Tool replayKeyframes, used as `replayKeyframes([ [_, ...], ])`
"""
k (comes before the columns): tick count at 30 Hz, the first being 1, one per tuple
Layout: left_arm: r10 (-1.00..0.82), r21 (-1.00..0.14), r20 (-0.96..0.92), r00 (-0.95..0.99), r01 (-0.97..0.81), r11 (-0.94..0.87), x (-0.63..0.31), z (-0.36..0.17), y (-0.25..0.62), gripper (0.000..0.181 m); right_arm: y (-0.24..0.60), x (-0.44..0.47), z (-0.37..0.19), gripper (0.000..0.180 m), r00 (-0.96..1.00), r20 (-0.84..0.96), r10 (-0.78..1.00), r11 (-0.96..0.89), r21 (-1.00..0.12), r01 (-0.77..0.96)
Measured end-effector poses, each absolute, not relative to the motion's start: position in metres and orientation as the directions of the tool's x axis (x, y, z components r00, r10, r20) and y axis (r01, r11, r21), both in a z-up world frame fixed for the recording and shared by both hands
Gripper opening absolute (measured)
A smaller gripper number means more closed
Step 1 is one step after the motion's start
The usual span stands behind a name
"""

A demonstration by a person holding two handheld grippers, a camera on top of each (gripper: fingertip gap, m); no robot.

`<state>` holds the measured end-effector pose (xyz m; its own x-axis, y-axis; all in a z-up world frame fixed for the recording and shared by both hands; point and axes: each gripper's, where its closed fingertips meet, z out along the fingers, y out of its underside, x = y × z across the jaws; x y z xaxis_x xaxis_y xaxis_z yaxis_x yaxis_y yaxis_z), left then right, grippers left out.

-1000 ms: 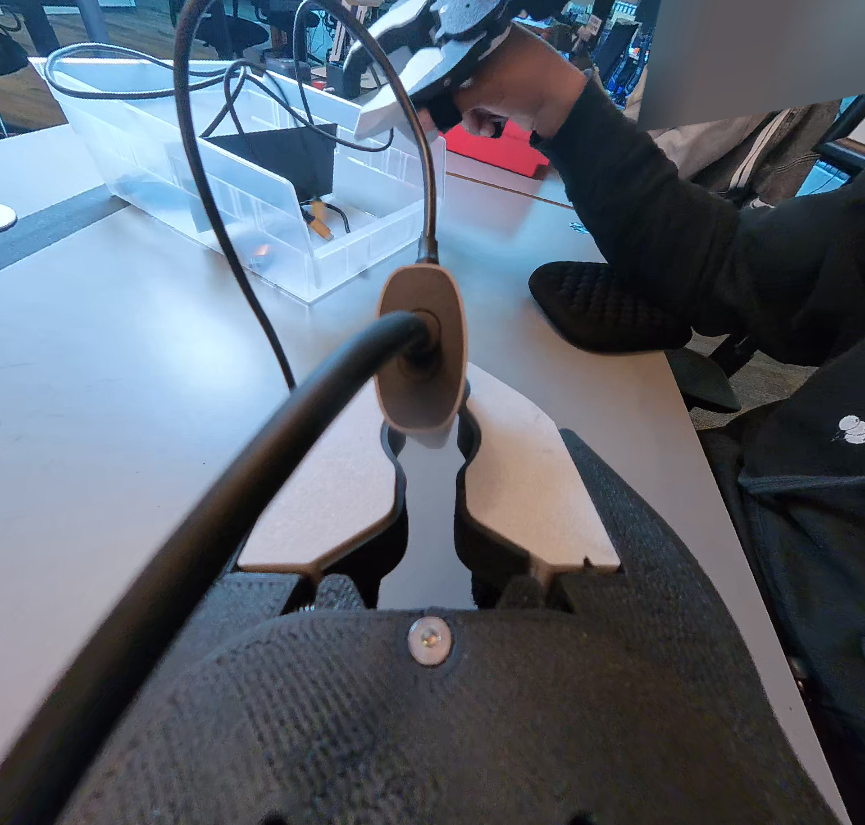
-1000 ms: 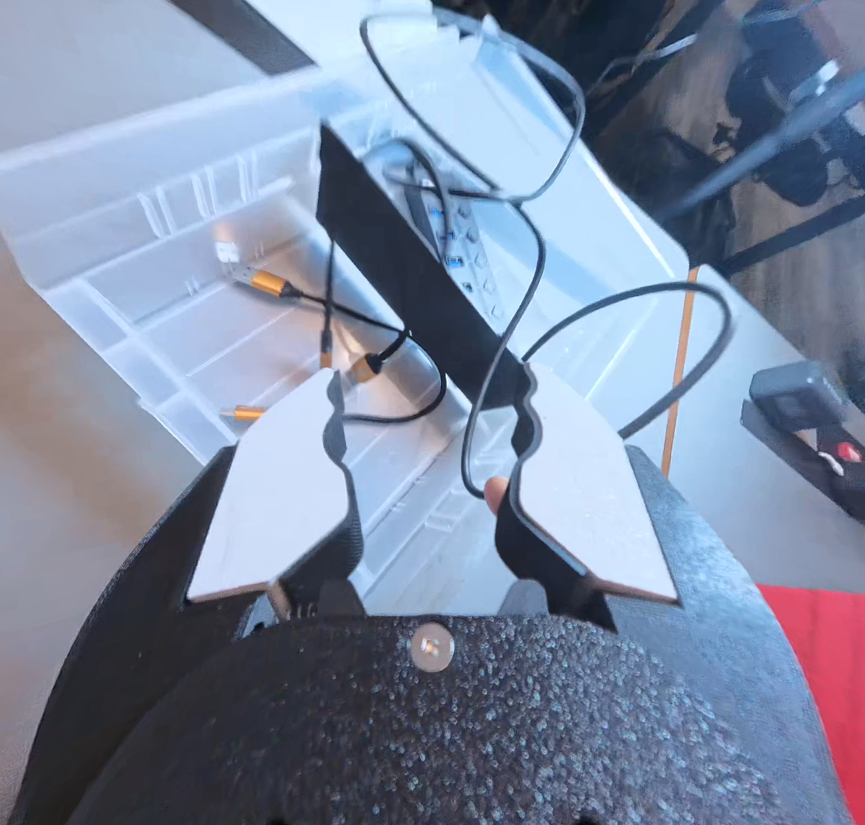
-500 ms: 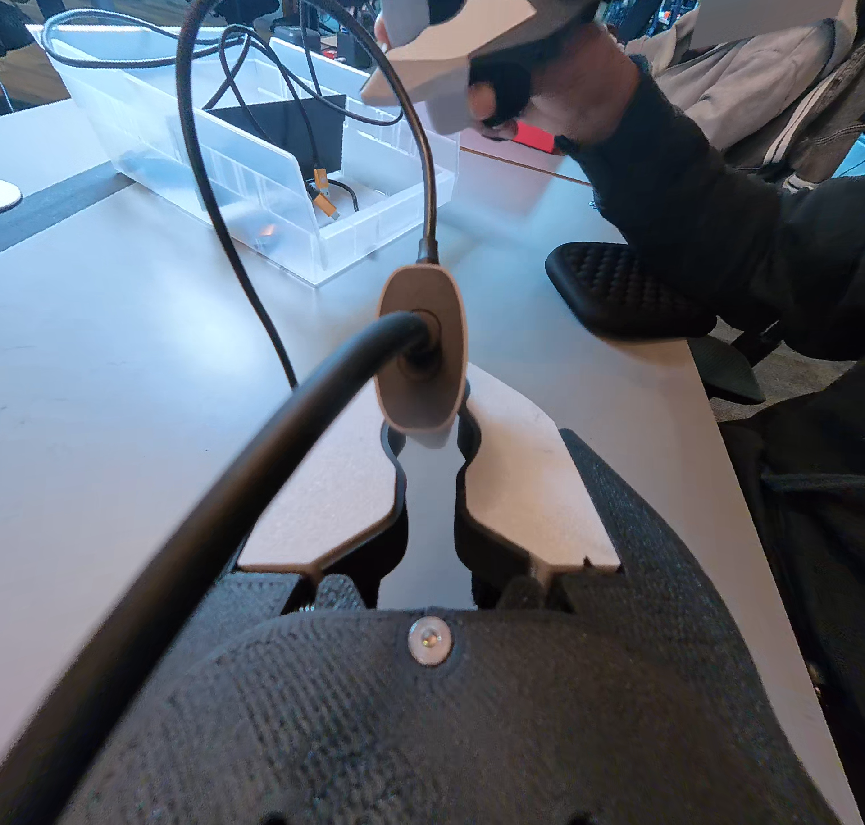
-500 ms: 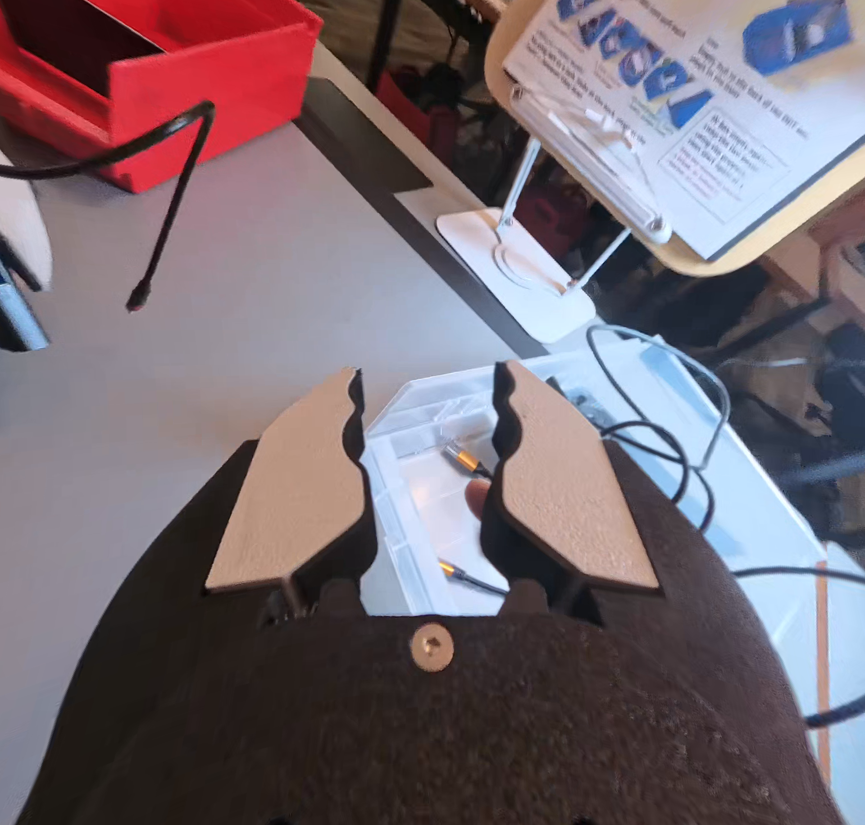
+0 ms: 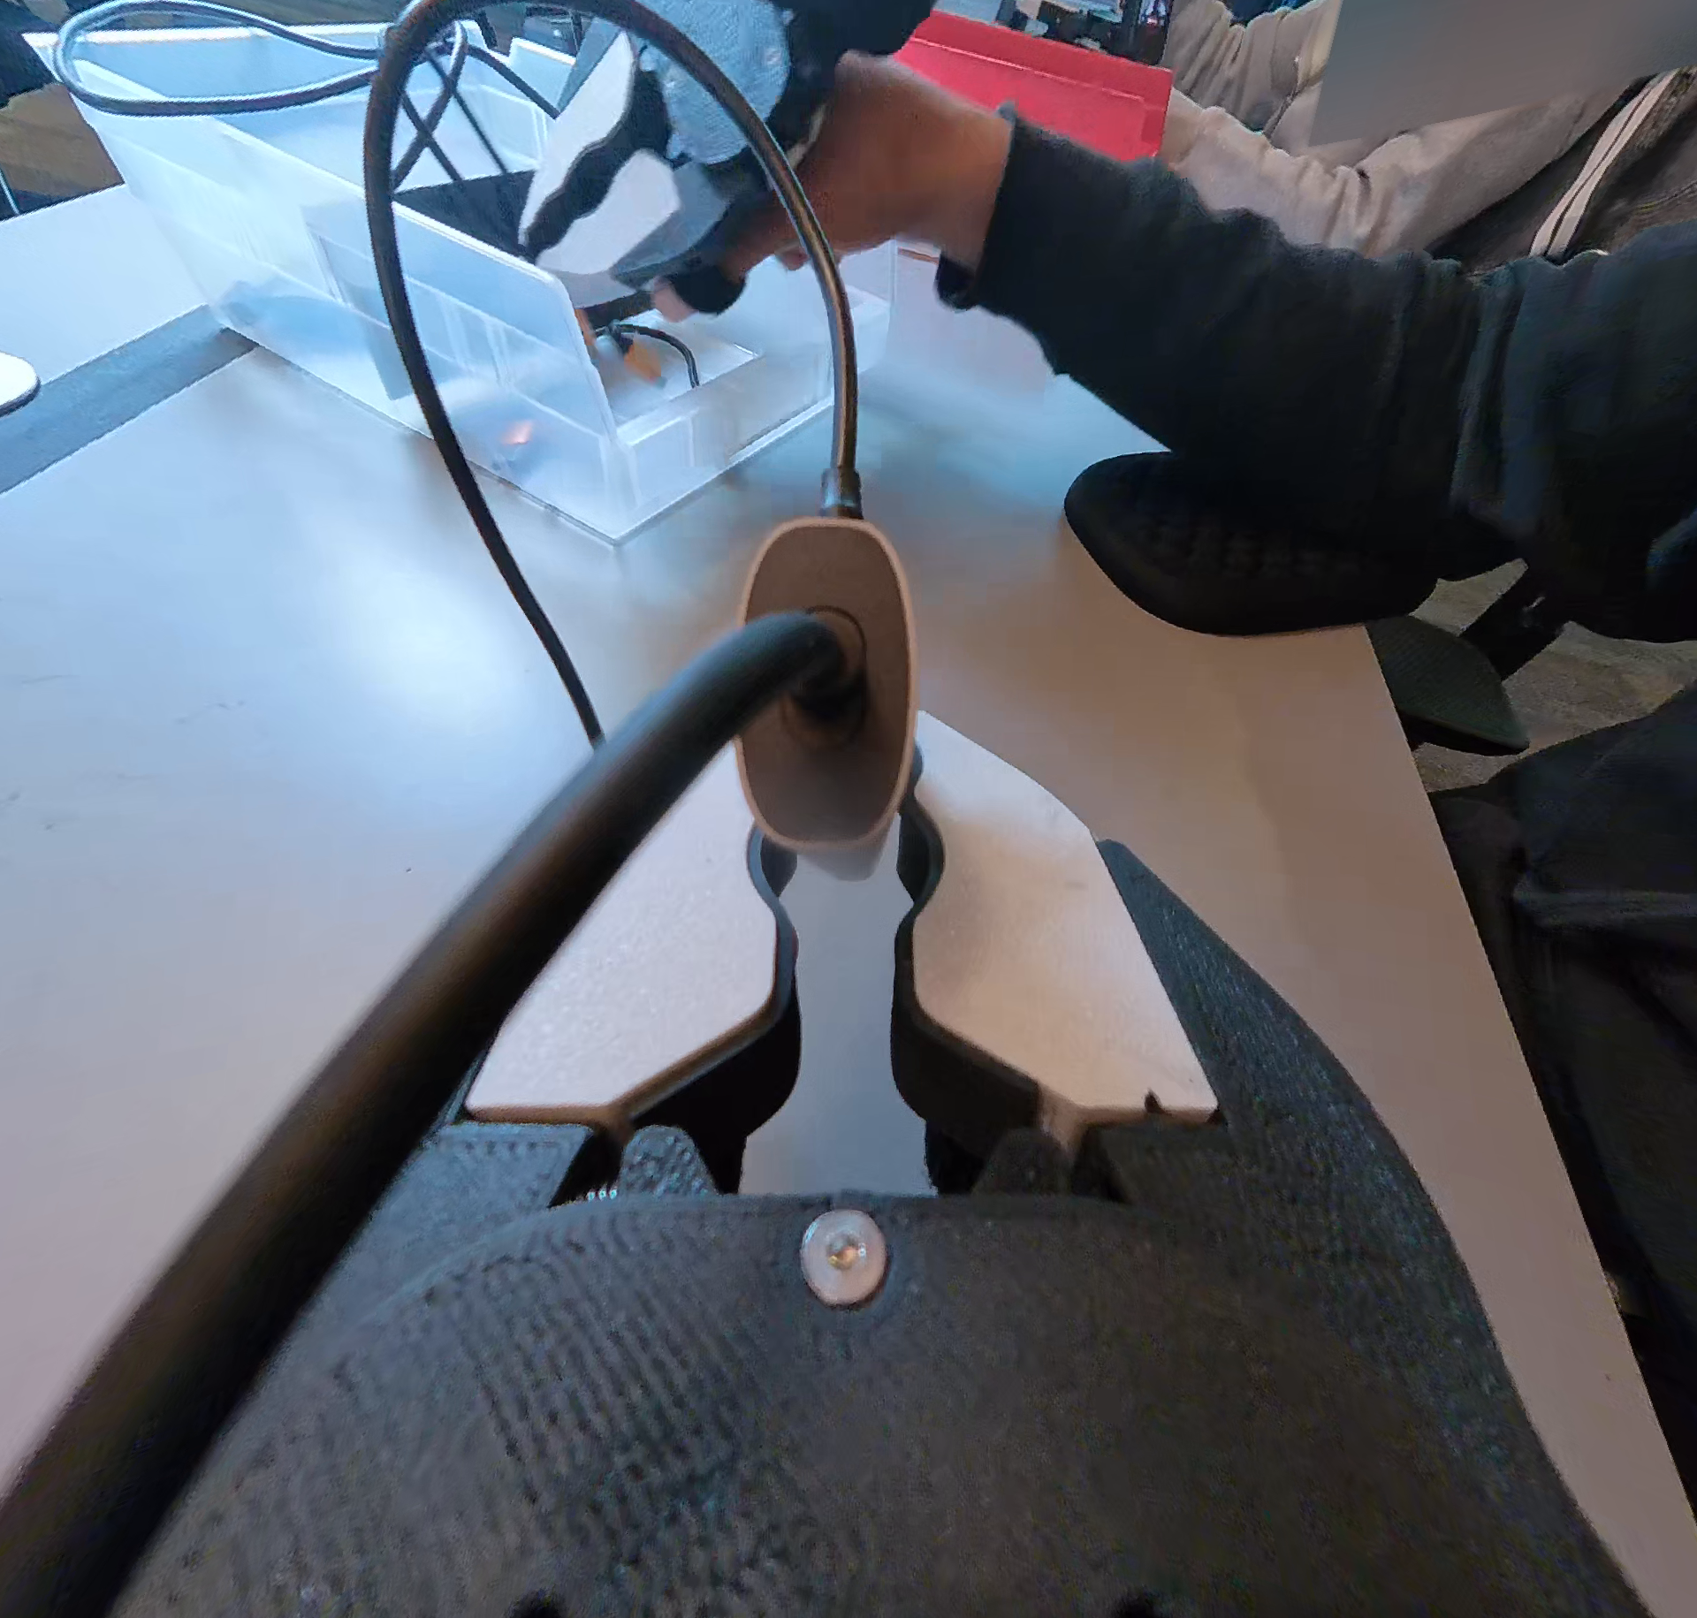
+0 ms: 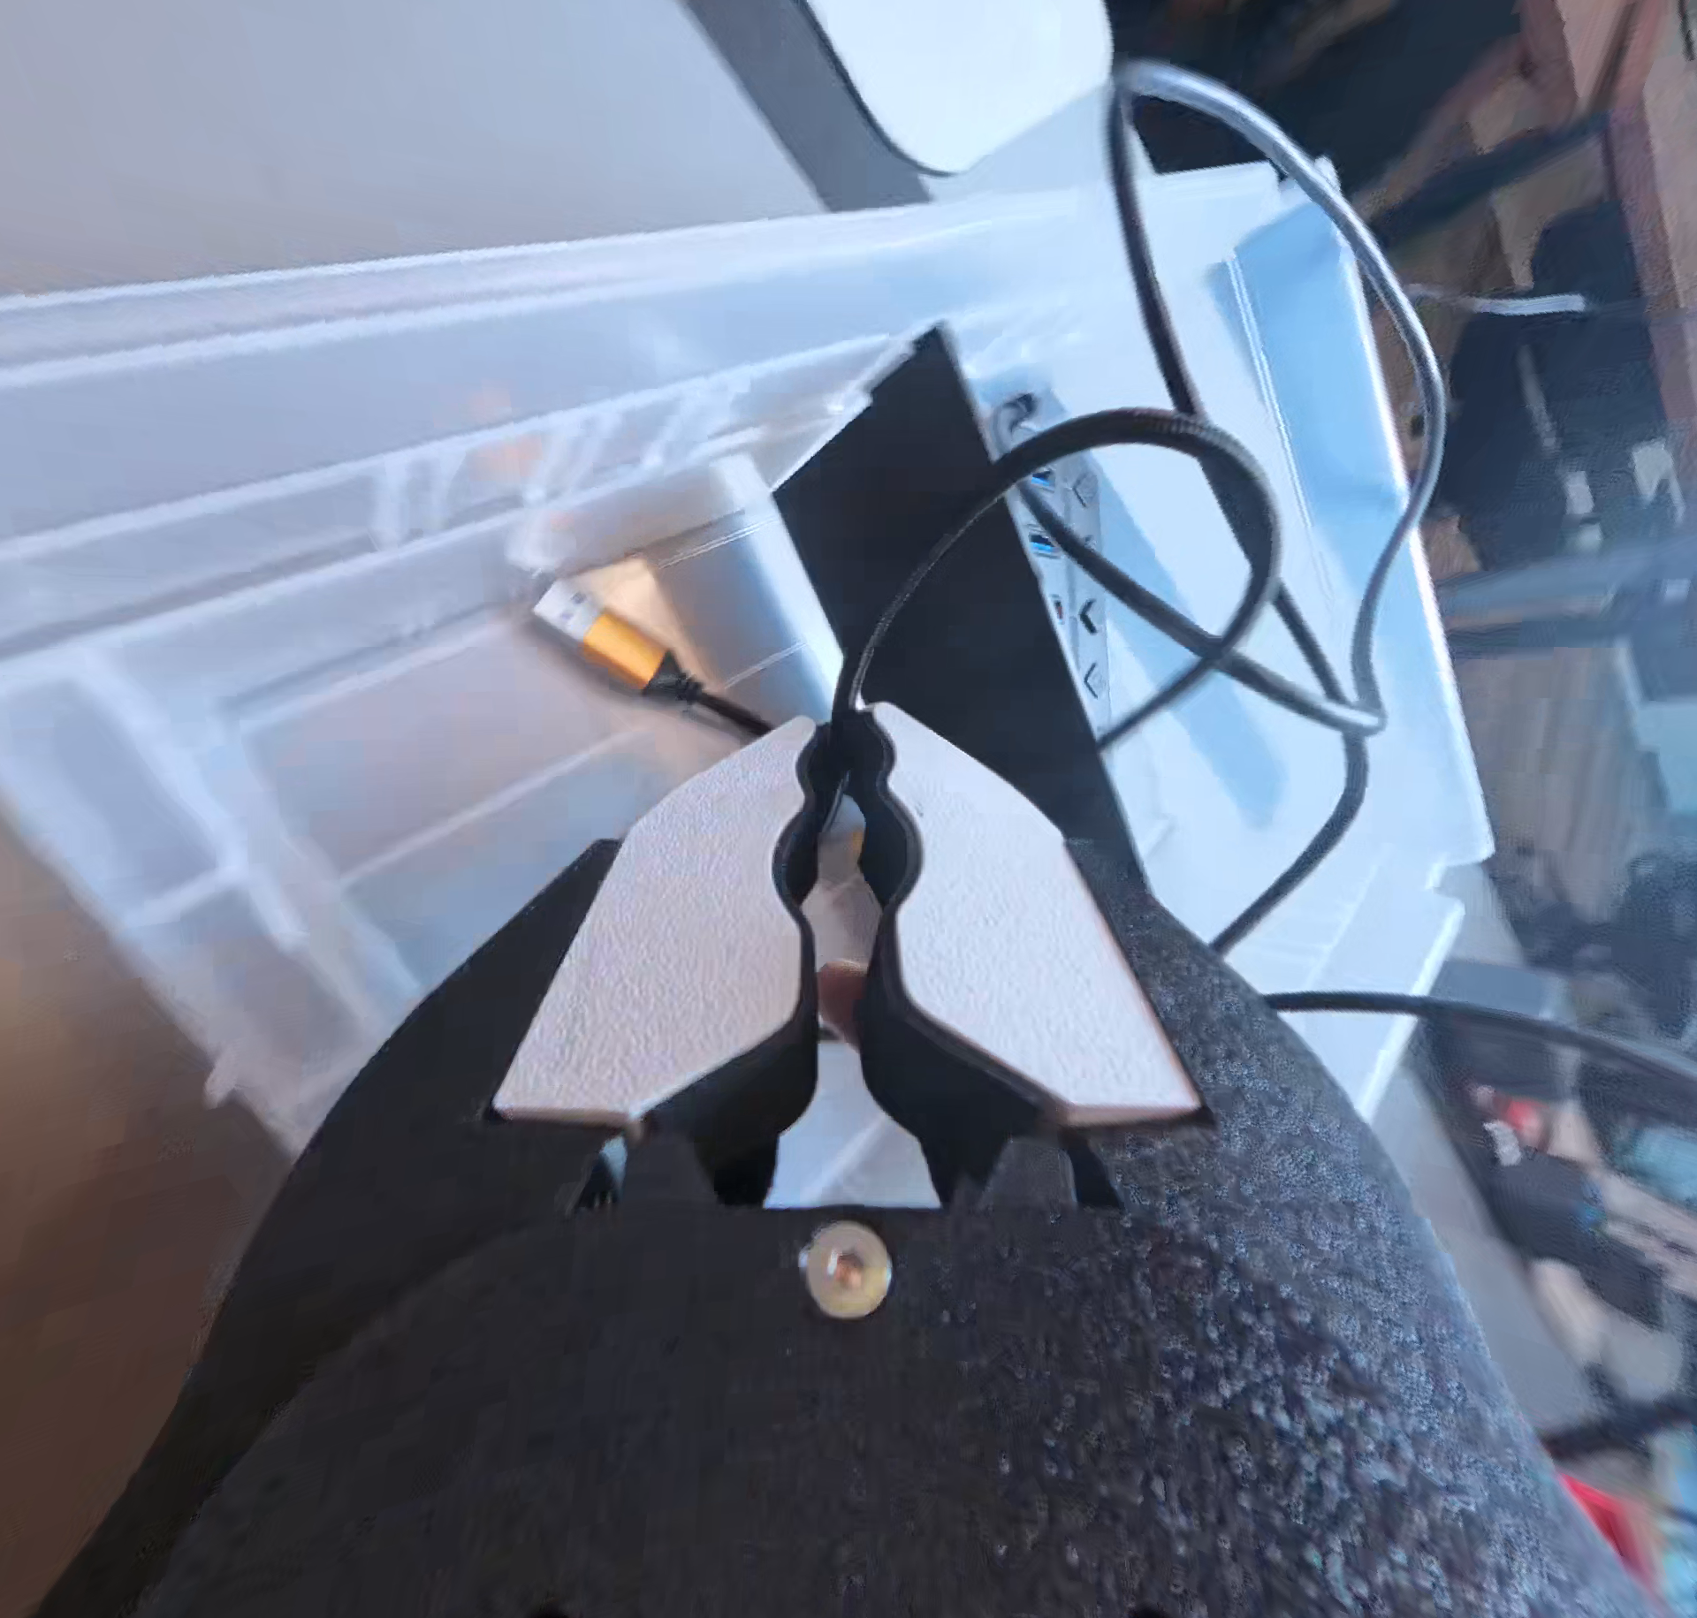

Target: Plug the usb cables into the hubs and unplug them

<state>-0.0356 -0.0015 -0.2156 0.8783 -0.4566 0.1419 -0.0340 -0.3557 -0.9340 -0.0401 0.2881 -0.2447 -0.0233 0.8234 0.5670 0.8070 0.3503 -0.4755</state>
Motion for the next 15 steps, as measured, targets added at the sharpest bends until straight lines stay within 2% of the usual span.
replayKeyframes([
  [4,-0.458,-0.934,0.158,0.875,-0.017,-0.356,-0.037,-0.215,-0.001,0.017,0.265,0.011,-0.238,0.004,-0.347,0.542,0.765,0.479,-0.120,0.870],
  [6,-0.460,-0.932,0.157,0.874,-0.022,-0.361,-0.037,-0.216,-0.001,0.017,0.258,0.034,-0.238,0.004,-0.407,0.475,0.780,0.475,-0.026,0.880],
  [8,-0.465,-0.931,0.152,0.872,-0.031,-0.363,-0.035,-0.217,-0.002,0.017,0.265,0.042,-0.233,0.004,-0.385,0.505,0.773,0.441,0.010,0.898],
  [9,-0.467,-0.931,0.148,0.872,-0.036,-0.363,-0.034,-0.217,-0.003,0.017,0.270,0.043,-0.231,0.005,-0.366,0.527,0.767,0.423,0.014,0.906],
  [10,-0.467,-0.931,0.145,0.872,-0.039,-0.362,-0.034,-0.217,-0.003,0.021,0.274,0.042,-0.230,0.016,-0.347,0.545,0.763,0.411,0.005,0.911],
  [11,-0.466,-0.932,0.145,0.873,-0.039,-0.361,-0.034,-0.217,-0.003,0.017,0.274,0.040,-0.229,0.029,-0.331,0.543,0.772,0.408,-0.022,0.913],
  [13,-0.463,-0.931,0.149,0.874,-0.034,-0.364,-0.035,-0.217,-0.003,0.017,0.271,0.023,-0.218,0.046,-0.270,0.562,0.782,0.420,-0.155,0.894],
  [15,-0.458,-0.930,0.151,0.876,-0.031,-0.365,-0.036,-0.218,-0.002,0.017,0.260,0.001,-0.197,0.051,-0.200,0.559,0.805,0.439,-0.334,0.834],
])
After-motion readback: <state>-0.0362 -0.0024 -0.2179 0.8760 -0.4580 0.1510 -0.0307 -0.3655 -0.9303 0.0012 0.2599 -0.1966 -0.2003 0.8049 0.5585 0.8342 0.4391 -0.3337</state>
